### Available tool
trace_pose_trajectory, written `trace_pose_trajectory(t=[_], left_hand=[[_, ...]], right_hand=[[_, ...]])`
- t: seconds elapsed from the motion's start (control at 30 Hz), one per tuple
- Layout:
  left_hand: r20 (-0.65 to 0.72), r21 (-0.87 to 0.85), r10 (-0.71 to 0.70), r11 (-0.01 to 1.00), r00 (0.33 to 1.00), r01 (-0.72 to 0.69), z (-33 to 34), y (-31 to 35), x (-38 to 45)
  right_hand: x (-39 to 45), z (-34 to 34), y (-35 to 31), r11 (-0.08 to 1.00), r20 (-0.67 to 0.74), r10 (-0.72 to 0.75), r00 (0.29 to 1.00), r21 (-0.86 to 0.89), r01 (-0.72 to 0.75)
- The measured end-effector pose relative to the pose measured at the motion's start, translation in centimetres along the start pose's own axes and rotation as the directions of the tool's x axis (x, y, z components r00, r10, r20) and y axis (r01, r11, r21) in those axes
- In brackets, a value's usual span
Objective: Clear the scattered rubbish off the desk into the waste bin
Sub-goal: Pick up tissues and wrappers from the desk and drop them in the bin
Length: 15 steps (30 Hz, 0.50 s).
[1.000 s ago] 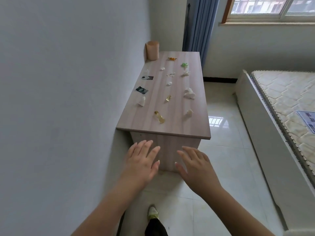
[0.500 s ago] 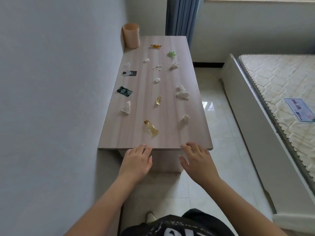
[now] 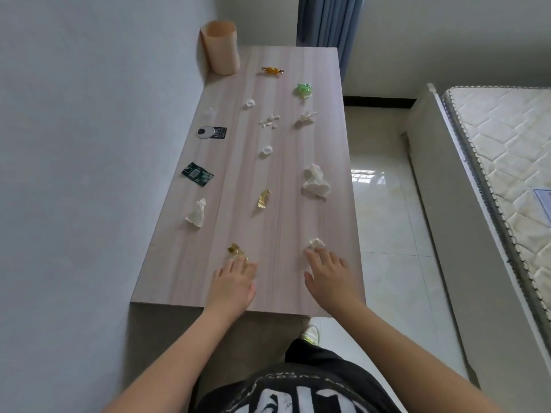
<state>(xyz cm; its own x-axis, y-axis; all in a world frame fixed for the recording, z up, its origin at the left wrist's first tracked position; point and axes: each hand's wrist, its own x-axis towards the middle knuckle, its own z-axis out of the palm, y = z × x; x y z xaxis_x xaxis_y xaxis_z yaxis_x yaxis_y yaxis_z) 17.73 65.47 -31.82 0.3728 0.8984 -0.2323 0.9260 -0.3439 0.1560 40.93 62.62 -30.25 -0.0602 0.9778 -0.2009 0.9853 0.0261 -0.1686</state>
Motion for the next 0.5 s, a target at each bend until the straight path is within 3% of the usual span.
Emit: trace_pose_trajectory(t=[0.3,0.5], left_hand=[[0.142,0.036,-0.176,0.984,0.974,0.172,3.9,-0.2,5.3],[0.175,0.012,-0.157,0.987,0.972,0.158,6.1,-1.8,5.4]], right_hand=[[8.5,3.2,3.0,0.994,0.265,-0.083,0.961,-0.049,0.100],[9.8,4.5,3.4,0.989,0.270,-0.125,0.955,-0.036,0.140]])
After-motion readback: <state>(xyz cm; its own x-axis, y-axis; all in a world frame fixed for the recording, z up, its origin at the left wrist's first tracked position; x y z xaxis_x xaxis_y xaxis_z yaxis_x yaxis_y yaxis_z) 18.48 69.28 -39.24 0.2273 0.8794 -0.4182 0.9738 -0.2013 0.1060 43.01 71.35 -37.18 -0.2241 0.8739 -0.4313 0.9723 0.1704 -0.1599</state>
